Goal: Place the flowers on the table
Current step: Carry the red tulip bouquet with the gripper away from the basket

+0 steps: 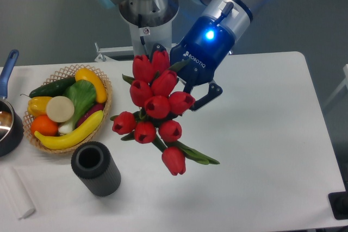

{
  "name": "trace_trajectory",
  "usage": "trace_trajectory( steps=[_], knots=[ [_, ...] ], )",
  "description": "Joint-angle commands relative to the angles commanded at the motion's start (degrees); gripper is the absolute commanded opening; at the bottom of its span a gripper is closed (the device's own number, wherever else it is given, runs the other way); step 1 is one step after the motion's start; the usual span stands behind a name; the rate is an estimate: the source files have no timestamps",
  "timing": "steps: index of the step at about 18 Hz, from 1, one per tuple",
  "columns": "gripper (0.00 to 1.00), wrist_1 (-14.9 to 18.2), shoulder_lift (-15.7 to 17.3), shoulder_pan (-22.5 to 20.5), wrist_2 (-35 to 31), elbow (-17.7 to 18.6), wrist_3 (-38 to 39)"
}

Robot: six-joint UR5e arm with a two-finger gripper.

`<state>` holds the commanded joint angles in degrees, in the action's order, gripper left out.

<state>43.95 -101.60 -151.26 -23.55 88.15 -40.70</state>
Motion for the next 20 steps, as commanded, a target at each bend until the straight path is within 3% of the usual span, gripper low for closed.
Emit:
trace_trajectory(
  steps=[2, 11, 16, 20],
  knots=[
    [0.38, 0.00, 0.00, -0.09, 0.00, 0.00, -0.26],
    [0.39, -0.09, 0.09, -0.18, -1.40, 0.17, -2.63],
    [0.40, 0.09, 0.26, 0.18, -13.69, 1.05, -7.81],
    [0.40, 0.35, 0.26, 0.18, -20.28, 4.30, -14.74]
  ],
)
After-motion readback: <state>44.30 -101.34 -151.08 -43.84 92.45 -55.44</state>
